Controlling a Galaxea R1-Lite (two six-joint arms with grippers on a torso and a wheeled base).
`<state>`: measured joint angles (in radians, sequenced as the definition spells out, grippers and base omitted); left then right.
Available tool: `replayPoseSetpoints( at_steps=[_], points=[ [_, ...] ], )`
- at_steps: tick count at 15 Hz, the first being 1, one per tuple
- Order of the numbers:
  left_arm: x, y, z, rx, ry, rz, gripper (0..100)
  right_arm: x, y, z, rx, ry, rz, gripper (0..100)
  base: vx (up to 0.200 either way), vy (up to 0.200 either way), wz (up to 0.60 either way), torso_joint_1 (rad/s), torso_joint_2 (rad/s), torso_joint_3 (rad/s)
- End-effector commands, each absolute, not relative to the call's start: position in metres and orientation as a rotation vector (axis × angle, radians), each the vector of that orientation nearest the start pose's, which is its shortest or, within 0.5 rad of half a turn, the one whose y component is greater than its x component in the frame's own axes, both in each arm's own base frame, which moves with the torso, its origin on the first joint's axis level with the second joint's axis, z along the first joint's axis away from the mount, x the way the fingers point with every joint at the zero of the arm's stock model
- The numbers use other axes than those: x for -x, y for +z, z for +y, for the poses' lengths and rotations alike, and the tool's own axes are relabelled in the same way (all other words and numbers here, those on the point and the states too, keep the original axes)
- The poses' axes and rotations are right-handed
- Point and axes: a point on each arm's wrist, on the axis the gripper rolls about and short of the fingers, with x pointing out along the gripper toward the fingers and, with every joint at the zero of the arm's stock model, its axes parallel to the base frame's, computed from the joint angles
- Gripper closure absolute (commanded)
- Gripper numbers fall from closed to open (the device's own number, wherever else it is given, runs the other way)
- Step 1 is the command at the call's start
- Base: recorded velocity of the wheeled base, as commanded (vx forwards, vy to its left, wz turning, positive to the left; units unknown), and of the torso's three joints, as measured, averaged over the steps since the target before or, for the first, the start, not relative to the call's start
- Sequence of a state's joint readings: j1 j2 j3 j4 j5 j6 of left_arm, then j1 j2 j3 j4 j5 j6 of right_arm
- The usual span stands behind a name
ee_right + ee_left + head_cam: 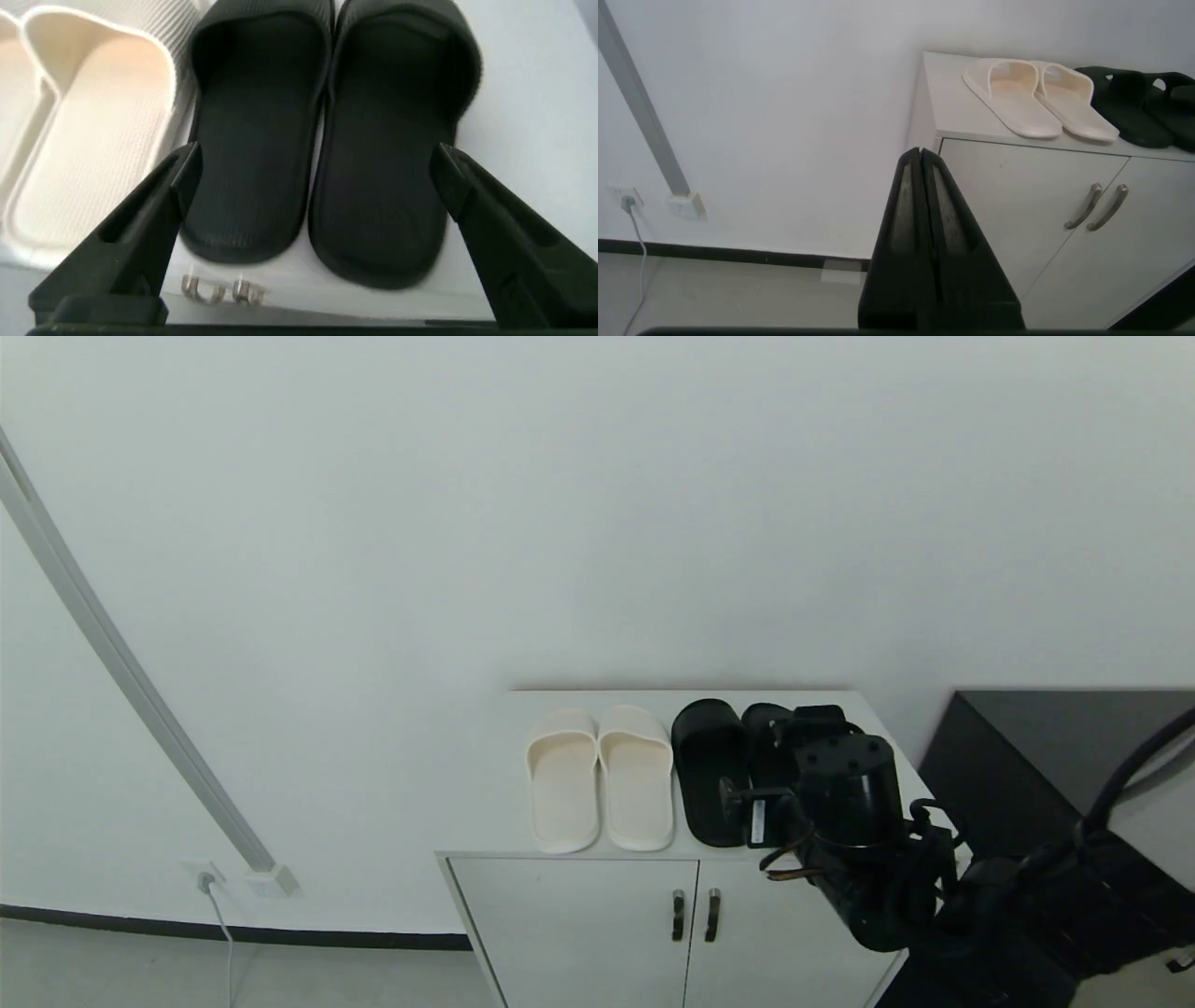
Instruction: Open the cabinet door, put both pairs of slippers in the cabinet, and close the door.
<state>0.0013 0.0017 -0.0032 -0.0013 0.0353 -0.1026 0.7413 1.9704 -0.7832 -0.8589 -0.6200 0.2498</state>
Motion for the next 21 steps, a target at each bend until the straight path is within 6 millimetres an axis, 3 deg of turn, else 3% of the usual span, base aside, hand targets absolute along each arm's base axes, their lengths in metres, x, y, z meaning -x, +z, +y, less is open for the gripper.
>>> replayPoseSetpoints(
  at_steps=[1, 10, 21],
  points=[
    [0.023, 0.077, 0.001, 0.104, 0.037, -0.005, 100, -0.289, 0.091, 0.230, -0.033, 0.047, 0.288, 0, 0.000, 0.000, 0.00, 0.000, 0.00, 0.000],
    [0.023, 0.077, 0.001, 0.104, 0.037, -0.005, 100, -0.355, 0.077, 0.237, -0.064, 0.000, 0.237, 0, 0.000, 0.000, 0.00, 0.000, 0.00, 0.000],
    [0.023, 0.077, 0.001, 0.104, 0.037, -0.005, 100, -0.391, 0.068, 0.234, -0.072, -0.023, 0.200, 0, 0.000, 0.000, 0.00, 0.000, 0.00, 0.000]
  ],
)
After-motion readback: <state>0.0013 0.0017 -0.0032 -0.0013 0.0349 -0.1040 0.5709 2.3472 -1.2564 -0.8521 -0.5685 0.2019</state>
